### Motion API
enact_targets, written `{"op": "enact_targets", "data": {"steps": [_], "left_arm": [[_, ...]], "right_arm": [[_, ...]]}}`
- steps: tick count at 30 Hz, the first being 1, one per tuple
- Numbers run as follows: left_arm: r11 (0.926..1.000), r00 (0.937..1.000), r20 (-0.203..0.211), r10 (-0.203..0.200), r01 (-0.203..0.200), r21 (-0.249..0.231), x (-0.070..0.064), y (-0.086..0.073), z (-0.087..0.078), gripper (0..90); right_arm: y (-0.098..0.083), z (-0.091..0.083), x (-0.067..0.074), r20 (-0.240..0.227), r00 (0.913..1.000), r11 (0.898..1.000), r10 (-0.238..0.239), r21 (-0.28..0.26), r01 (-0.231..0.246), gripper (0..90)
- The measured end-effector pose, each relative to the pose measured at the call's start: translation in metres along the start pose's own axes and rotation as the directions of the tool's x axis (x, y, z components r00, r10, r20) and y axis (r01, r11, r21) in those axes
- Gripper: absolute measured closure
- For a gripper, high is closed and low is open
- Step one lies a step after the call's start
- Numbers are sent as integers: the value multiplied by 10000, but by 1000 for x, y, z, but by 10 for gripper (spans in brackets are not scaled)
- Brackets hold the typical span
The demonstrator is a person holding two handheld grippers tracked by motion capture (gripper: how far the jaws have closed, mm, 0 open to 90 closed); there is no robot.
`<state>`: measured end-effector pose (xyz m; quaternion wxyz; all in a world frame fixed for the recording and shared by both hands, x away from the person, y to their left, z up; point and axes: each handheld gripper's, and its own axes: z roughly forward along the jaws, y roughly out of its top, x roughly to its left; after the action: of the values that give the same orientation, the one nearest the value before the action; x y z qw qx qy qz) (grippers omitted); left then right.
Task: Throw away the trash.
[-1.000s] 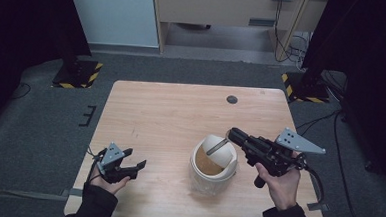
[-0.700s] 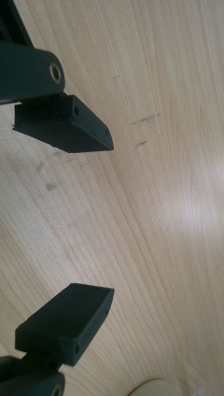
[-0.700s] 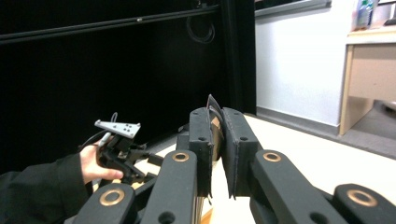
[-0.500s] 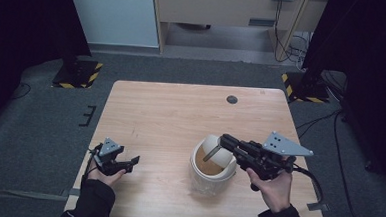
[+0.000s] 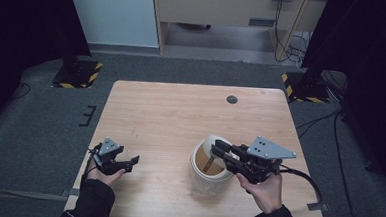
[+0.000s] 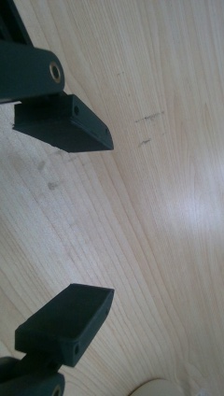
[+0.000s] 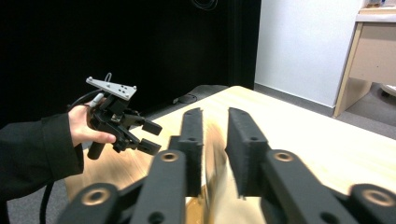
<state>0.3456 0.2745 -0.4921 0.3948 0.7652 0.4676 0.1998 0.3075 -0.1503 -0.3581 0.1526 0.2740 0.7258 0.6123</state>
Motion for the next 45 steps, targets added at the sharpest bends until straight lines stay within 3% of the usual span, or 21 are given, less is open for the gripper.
{"op": "enact_targets", "data": {"steps": [6, 12, 14, 15, 16, 17, 18, 19, 20, 22, 23, 25, 26, 27, 29, 32, 39, 40, 41, 43, 45], "left_arm": [[10000, 10000, 22, 51, -51, -27, -1, 1, 0, 234], [10000, 9999, 161, 27, -28, 61, 0, 0, 2, 223], [9999, 9998, 184, 4, -8, 169, 0, -1, 3, 214], [9995, 9997, 237, 23, -31, 314, 1, -1, 4, 210], [9995, 9997, 237, 23, -31, 314, 1, -1, 4, 209], [9993, 9997, 228, 94, -102, 348, 1, -1, 4, 209], [9993, 9997, 228, 94, -102, 348, 1, -1, 4, 209], [9994, 9997, 233, 99, -106, 331, 1, -1, 4, 209], [9994, 9997, 243, 85, -93, 320, 1, -1, 4, 209], [9993, 9997, 247, 79, -88, 356, 2, -1, 5, 208], [9992, 9996, 253, 80, -90, 394, 2, -2, 5, 208], [9984, 9996, 251, 86, -100, 549, 4, -2, 7, 201], [9984, 9996, 251, 86, -100, 549, 4, -2, 7, 195], [9971, 9996, 249, 165, -183, 733, 4, -3, 8, 196], [9966, 9994, 230, 241, -258, 781, 5, -4, 9, 195], [9955, 9987, 296, 404, -427, 846, 6, -5, 11, 187], [9876, 9987, 175, 485, -506, 1488, 10, -10, 17, 164], [9855, 9987, 127, 501, -515, 1617, 10, -11, 18, 156], [9821, 9985, -15, 552, -540, 1804, 12, -13, 19, 147], [9803, 9986, -70, 532, -509, 1908, 13, -14, 20, 134], [9686, 9992, -238, 316, -247, 2475, 16, -19, 22, 118]], "right_arm": [[5, -6, -1, 41, 9998, 9990, 174, -416, -172, 693], [12, -30, -24, 1194, 9915, 9878, 527, -1517, -342, 467], [9, -37, -39, 1795, 9802, 9839, 840, -1707, -531, 341], [2, -43, -56, 2427, 9643, 9830, 1056, -1720, -643, 299], [2, -43, -56, 2427, 9643, 9830, 1056, -1720, -643, 299], [-9, -47, -72, 3013, 9454, 9846, 1245, -1551, -803, 252], [-9, -47, -72, 3013, 9454, 9846, 1245, -1551, -803, 252], [-24, -50, -88, 3564, 9229, 9858, 1458, -1312, -1051, 231], [-32, -52, -96, 3792, 9119, 9858, 1569, -1160, -1214, 225], [-49, -53, -110, 4166, 8916, 9840, 1777, -831, -1573, 211], [-49, -53, -110, 4166, 8916, 9840, 1777, -831, -1573, 211], [-74, -55, -128, 4591, 8661, 9780, 1978, -321, -2063, 199], [-74, -55, -128, 4591, 8661, 9780, 1978, -321, -2063, 199], [-89, -57, -137, 4834, 8512, 9729, 2047, -53, -2310, 186], [-96, -58, -141, 4921, 8461, 9703, 2050, 114, -2418, 179], [-120, -61, -155, 5327, 8197, 9563, 2106, 619, -2859, 164], [-141, -64, -169, 5721, 7971, 9328, 1931, 1449, -3299, 146], [-144, -63, -171, 5796, 7934, 9268, 1859, 1649, -3376, 142], [-150, -63, -175, 5886, 7910, 9101, 1672, 2164, -3534, 134], [-152, -63, -176, 5913, 7906, 9025, 1592, 2375, -3594, 130], [-155, -64, -178, 5939, 7933, 8931, 1339, 2746, -3563, 124]]}}
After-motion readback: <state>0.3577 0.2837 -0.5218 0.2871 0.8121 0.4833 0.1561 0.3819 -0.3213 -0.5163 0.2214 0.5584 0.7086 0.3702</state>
